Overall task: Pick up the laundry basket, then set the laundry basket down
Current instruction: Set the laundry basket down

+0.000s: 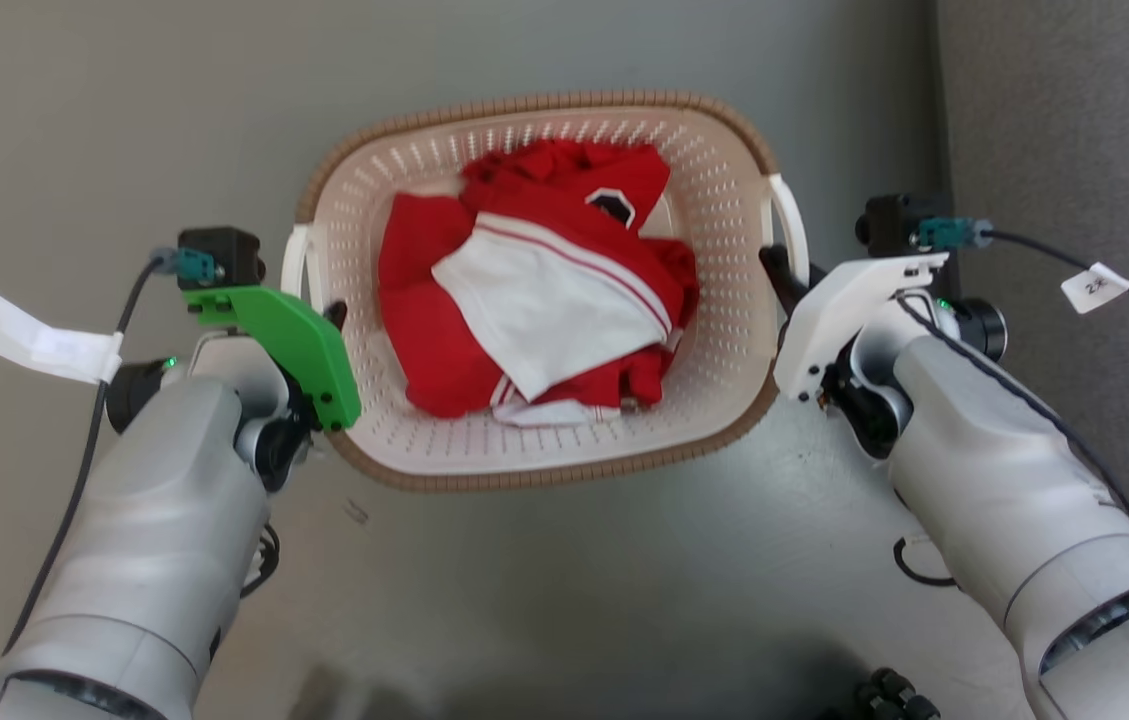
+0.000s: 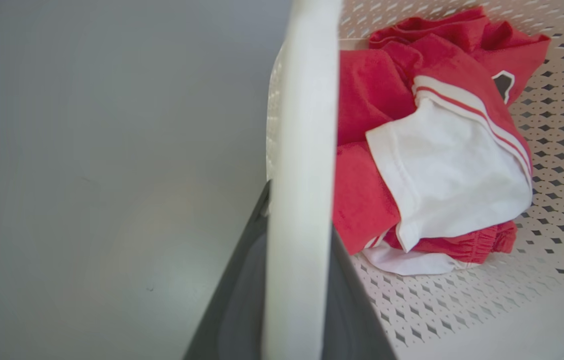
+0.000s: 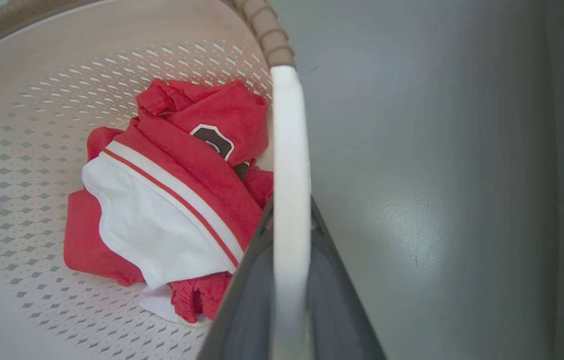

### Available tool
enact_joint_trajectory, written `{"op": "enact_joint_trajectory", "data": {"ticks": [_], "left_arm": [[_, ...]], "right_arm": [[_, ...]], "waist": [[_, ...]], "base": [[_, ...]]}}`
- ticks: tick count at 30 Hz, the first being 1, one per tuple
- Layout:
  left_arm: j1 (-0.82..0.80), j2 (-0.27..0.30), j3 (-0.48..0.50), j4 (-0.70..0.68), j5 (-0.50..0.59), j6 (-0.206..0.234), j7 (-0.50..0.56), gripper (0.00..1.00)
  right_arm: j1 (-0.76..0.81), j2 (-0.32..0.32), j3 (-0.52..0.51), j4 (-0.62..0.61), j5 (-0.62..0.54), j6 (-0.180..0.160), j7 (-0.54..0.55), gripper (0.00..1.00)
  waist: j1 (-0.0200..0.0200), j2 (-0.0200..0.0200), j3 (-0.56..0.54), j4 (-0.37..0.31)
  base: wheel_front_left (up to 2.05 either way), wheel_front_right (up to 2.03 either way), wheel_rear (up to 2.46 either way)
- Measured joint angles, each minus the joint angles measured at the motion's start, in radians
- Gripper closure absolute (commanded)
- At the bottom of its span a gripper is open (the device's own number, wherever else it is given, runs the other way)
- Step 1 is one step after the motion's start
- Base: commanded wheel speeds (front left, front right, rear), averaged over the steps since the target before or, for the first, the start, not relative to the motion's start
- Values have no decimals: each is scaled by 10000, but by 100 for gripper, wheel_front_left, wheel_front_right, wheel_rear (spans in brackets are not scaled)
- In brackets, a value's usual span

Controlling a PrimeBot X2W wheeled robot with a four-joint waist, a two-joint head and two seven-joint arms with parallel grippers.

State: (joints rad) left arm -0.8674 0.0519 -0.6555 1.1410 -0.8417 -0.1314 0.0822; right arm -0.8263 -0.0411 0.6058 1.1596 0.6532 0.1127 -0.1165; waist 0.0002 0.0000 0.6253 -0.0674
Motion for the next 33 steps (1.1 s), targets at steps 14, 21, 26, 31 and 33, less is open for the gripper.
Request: {"op": "enact_joint_trajectory", "data": {"ticks": [14,21,26,31,33], "left_arm": [[-765,-4,48,-157,119,2,-1371,100],[-851,-56,-102,115,299,0,-1490,100],[-1118,-79,-165,153,326,0,-1490,100],[-1311,-77,-171,224,341,0,-1478,100],[-1383,-77,-163,305,339,0,-1444,100]], "right_arm": [[-881,-104,-144,-31,-35,-90,-696,100],[-919,-35,-267,159,73,-86,-763,100],[-1100,-15,-445,280,176,-84,-763,100],[-1334,-13,-481,320,232,-71,-763,100],[-1399,-17,-495,339,259,10,-750,100]], "waist": [[0,0,1816,167],[-1,0,2505,210],[0,0,2808,217],[-1,0,3034,219],[-2,0,3100,225]], "base": [[0,0,0],[0,0,0],[0,0,0],[0,0,0],[0,0,0]]}}
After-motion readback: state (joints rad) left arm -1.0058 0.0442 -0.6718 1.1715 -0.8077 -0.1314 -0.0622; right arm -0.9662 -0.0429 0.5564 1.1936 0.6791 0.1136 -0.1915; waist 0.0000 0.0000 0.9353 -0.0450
